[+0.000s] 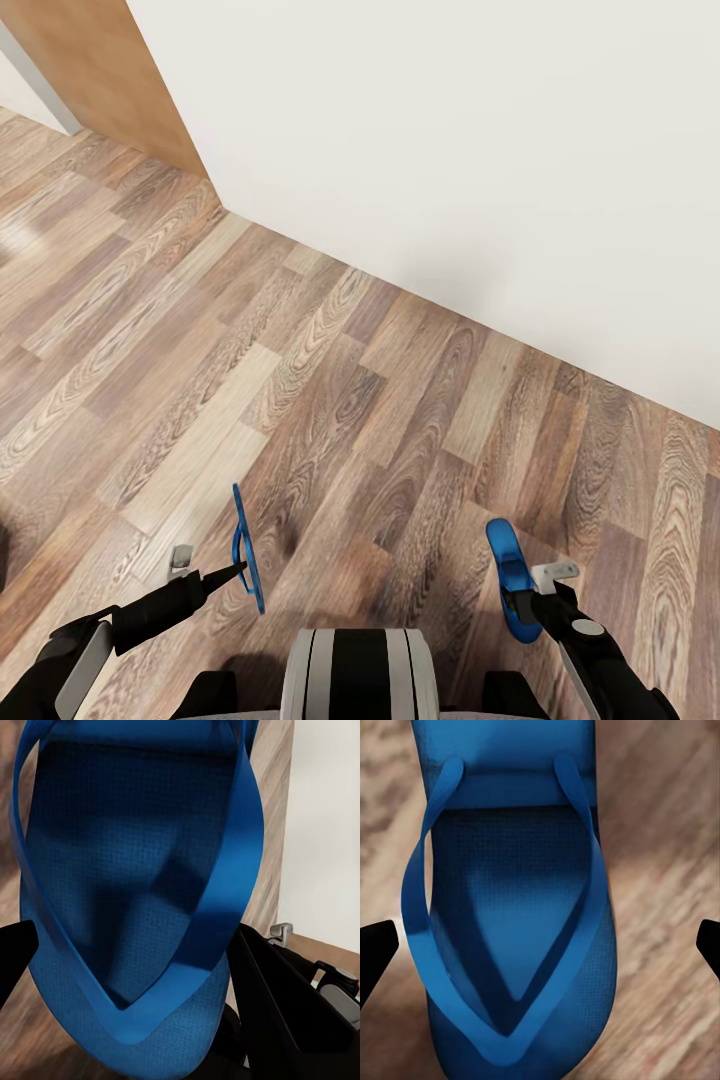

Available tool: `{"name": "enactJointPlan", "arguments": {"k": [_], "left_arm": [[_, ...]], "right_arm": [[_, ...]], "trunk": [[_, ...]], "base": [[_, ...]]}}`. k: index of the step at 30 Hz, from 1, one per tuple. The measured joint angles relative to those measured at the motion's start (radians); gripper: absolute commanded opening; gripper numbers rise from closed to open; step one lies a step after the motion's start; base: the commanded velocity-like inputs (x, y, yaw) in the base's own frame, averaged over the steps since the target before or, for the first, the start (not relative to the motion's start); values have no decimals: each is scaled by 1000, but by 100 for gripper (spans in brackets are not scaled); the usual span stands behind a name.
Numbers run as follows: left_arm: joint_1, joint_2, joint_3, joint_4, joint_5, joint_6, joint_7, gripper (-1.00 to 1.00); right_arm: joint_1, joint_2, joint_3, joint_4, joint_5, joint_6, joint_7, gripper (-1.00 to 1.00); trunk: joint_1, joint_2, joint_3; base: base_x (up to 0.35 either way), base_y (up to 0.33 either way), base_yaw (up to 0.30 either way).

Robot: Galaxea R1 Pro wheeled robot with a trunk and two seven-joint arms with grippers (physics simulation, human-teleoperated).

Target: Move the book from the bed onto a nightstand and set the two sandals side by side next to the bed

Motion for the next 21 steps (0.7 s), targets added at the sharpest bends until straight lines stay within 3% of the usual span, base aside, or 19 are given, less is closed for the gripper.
{"name": "enactJointPlan", "arguments": {"k": [21], "left_arm": [[0, 0, 1, 0, -1, -1, 1, -100]], "right_arm": [[0, 0, 0, 0, 0, 0, 0, 100]], "trunk": [[0, 0, 0]], "base": [[0, 24, 0]]}}
